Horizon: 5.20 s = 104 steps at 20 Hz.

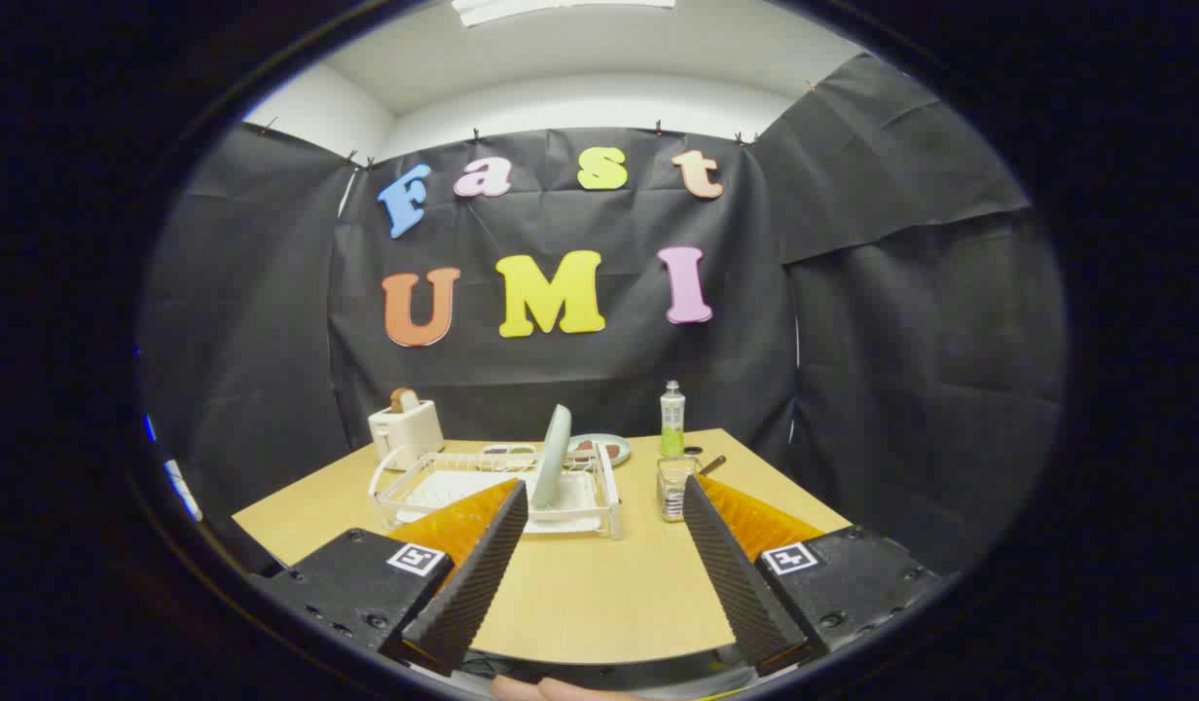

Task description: Take the plate from the dish rack, then take the spoon from the basket and place it into the plate.

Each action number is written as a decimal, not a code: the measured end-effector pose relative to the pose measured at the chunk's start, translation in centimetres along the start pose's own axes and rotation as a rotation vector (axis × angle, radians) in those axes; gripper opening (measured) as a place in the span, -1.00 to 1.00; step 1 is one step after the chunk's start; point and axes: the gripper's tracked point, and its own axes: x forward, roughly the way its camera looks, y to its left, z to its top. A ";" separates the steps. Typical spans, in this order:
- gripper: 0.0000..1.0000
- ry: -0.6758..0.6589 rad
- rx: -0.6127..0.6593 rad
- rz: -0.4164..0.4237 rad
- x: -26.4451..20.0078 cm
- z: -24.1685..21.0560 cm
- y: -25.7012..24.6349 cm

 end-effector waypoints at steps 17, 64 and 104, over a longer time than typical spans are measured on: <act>1.00 0.014 -0.029 0.033 1.0 0.6 1.8; -0.51 1.076 -0.292 -0.273 36.8 2.7 9.2; -0.54 1.043 0.377 0.181 14.4 -14.4 9.4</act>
